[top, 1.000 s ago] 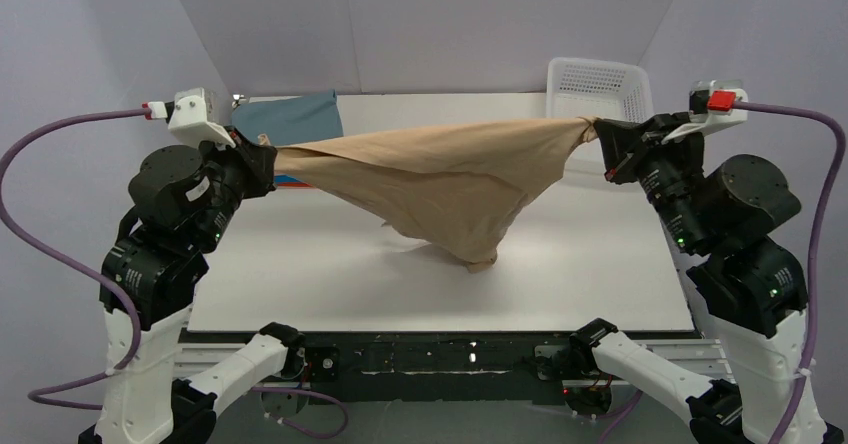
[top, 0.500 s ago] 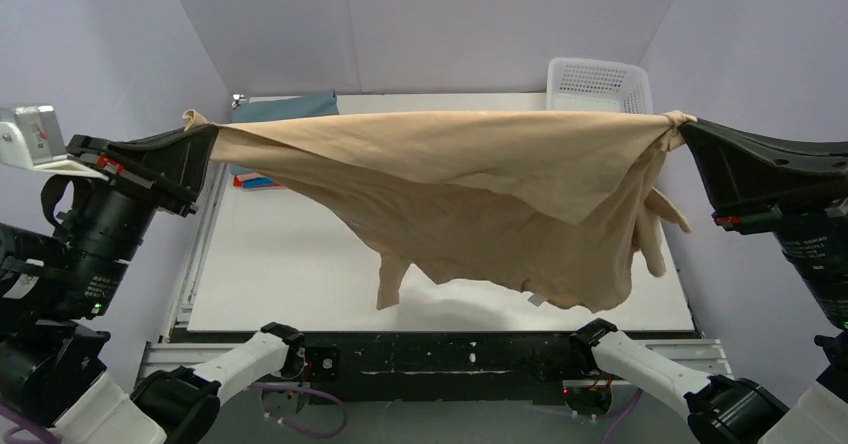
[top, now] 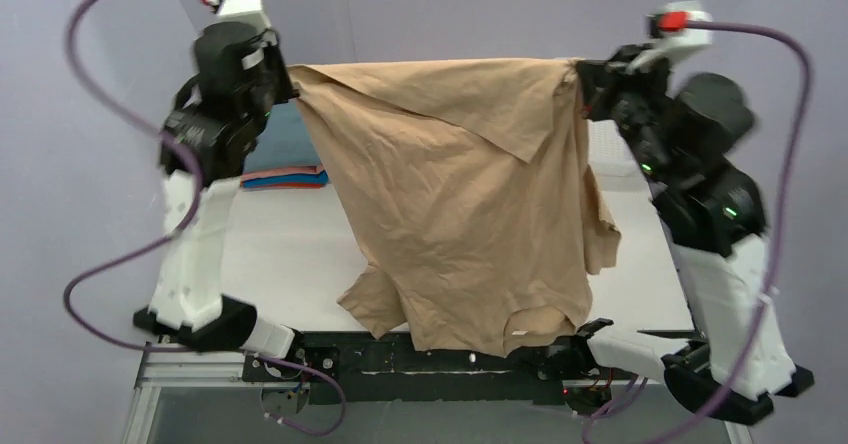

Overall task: Fold and stack the t-shirts
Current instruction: Flatten out the tshirt

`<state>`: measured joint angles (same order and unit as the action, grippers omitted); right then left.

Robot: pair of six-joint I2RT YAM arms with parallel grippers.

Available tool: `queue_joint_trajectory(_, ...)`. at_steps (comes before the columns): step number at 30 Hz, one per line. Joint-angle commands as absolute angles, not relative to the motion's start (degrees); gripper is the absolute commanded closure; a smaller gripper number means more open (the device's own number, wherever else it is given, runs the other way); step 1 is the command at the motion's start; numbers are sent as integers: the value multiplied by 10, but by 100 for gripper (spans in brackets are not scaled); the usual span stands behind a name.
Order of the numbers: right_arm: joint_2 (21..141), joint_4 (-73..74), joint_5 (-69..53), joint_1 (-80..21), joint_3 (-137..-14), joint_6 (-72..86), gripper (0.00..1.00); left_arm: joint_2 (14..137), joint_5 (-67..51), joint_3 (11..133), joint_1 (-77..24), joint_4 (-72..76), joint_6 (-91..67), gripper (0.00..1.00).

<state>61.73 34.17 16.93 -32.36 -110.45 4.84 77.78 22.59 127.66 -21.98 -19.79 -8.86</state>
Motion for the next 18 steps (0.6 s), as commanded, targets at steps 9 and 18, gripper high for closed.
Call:
queue_joint_trajectory(9,990,182,45,-204,-931,137,77,1100,251,1097,-115,-288,-251,48)
queue_joint_trajectory(18,1128,350,44,-204,-1086,157,17,1097,108,1091,-115,-314,-261,2)
